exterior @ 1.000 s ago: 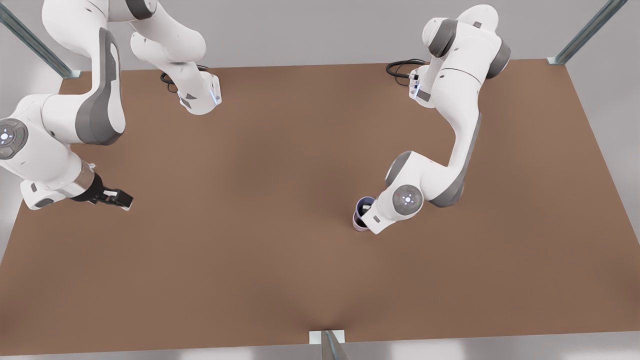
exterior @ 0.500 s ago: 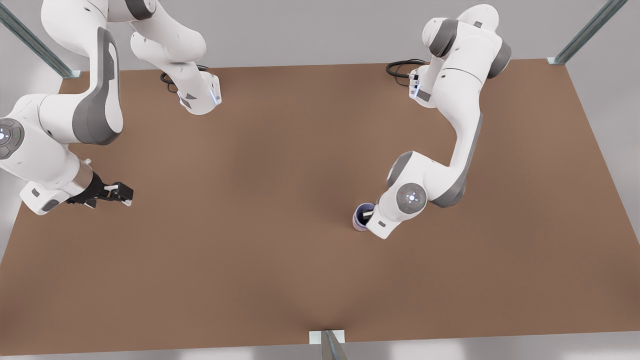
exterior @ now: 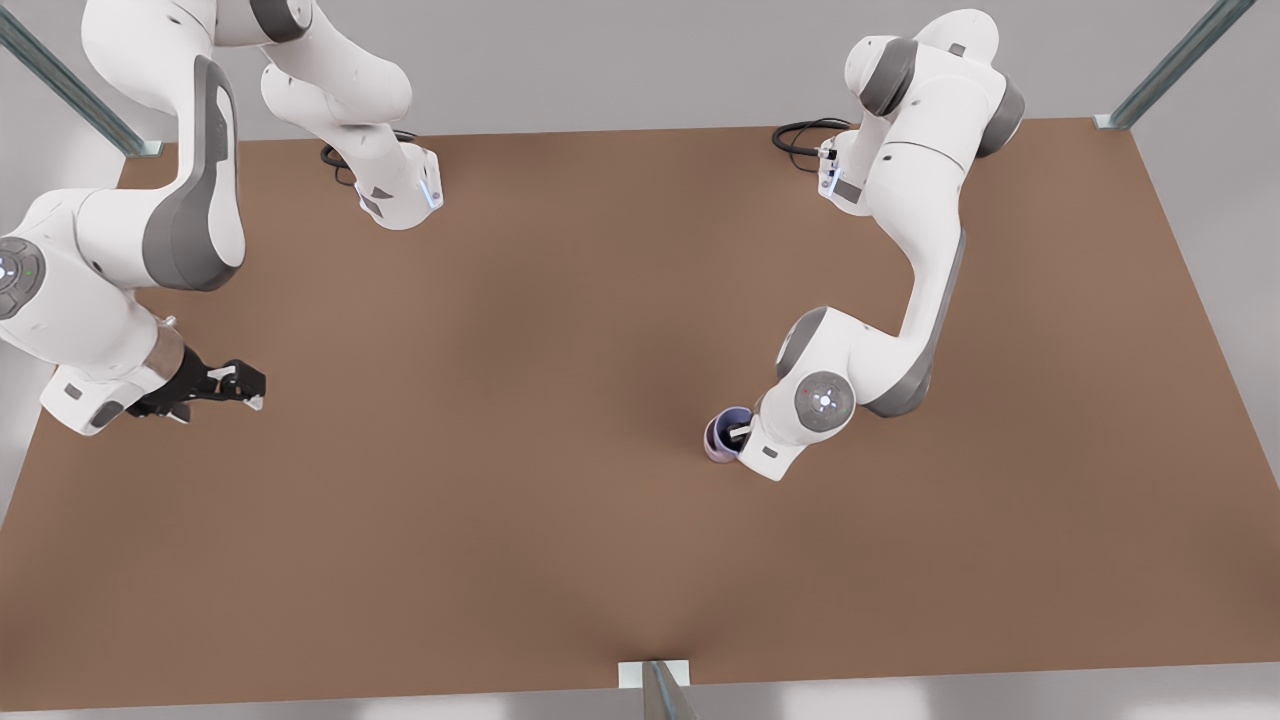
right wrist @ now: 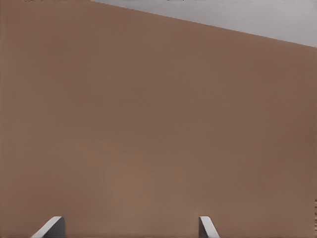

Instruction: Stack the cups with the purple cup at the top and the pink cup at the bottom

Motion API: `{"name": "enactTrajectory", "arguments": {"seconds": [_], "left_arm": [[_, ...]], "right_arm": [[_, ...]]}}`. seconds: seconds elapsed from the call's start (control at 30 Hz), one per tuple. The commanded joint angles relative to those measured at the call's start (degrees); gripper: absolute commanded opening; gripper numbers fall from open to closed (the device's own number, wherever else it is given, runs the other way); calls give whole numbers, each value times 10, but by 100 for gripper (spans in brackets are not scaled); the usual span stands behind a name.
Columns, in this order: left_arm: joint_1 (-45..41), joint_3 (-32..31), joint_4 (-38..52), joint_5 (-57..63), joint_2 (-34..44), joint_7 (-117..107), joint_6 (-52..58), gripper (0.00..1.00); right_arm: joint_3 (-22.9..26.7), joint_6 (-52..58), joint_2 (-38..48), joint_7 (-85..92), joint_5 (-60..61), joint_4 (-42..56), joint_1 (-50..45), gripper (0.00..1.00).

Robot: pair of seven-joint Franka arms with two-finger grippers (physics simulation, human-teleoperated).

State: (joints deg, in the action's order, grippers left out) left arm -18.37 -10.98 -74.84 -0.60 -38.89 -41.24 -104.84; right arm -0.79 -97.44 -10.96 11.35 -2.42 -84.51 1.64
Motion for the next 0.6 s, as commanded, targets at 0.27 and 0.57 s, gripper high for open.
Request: {"name": "enactTrajectory", "arguments": {"seconds": [0.27,0.57], "left_arm": [[2,-1,0,-5,7,-36,7,21],[2,-1,0,-5,7,-38,15,21]], "right_arm": [[-1,0,0,54,1,3,-1,100],[-1,0,-6,54,1,13,-2,100]]}}
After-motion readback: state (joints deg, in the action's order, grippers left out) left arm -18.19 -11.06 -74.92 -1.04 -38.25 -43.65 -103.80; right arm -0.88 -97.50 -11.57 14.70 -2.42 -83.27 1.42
